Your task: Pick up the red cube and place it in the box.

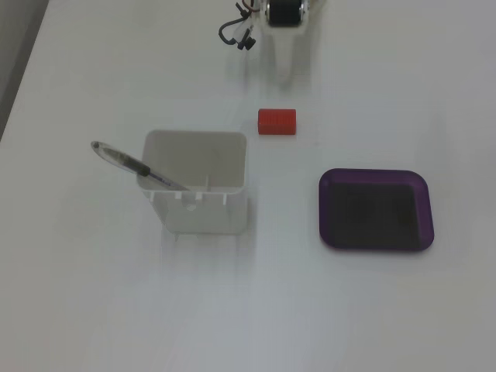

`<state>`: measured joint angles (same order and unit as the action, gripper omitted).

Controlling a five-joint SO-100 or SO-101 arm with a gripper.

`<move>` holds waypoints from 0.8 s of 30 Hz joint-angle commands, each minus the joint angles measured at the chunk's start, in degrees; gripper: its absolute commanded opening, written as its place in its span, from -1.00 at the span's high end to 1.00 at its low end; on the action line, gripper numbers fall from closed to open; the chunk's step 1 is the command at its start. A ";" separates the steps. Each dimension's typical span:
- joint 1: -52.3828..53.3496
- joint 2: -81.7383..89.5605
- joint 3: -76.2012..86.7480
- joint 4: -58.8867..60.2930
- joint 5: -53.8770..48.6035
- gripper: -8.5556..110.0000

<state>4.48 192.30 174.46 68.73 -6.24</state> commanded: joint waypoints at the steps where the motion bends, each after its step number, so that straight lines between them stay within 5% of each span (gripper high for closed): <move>1: -0.62 5.45 0.35 -0.44 8.17 0.86; 24: 0.26 5.45 -0.18 -1.85 7.82 0.86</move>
<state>4.22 192.30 174.46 68.64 1.76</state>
